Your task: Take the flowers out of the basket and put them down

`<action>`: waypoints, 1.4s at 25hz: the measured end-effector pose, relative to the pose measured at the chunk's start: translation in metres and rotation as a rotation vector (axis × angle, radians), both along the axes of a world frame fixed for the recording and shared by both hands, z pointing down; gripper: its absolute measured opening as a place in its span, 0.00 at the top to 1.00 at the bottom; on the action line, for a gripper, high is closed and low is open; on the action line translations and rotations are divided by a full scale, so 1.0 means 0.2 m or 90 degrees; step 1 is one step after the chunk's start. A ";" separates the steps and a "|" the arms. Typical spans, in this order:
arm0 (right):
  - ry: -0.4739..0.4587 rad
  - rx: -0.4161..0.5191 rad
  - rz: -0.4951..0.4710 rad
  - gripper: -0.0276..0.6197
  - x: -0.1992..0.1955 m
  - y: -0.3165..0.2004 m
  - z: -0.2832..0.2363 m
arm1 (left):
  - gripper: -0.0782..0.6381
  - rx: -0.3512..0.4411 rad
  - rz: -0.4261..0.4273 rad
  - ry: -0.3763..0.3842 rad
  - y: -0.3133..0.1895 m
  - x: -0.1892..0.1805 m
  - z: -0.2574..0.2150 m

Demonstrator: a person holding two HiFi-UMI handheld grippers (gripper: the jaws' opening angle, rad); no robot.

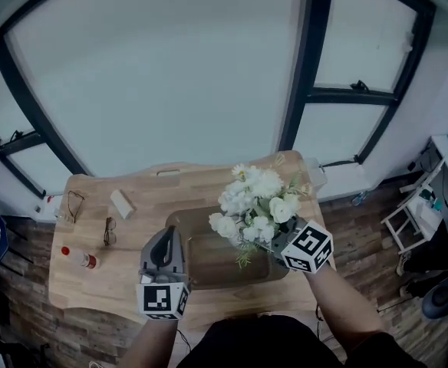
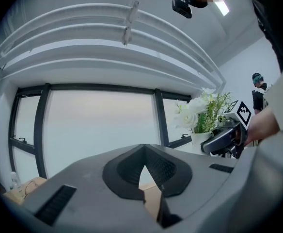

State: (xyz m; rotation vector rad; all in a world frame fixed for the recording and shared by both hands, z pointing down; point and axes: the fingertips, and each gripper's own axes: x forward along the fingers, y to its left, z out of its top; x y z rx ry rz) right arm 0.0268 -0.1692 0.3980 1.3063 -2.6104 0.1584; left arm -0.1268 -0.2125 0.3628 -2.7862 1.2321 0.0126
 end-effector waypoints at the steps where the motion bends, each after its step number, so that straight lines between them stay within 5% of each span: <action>1: -0.004 0.004 0.010 0.55 0.04 0.01 -0.03 | 0.88 0.003 0.013 0.001 0.00 0.05 -0.01; 12: 0.015 0.055 0.149 0.55 0.55 0.26 -0.29 | 0.88 0.012 0.121 0.025 0.08 0.55 -0.10; 21: 0.028 0.036 0.258 0.55 0.92 0.48 -0.15 | 0.88 -0.010 0.183 -0.002 0.17 0.87 -0.04; 35: 0.021 -0.026 0.289 0.55 1.14 0.54 0.38 | 0.88 -0.083 0.148 -0.027 0.17 0.98 0.16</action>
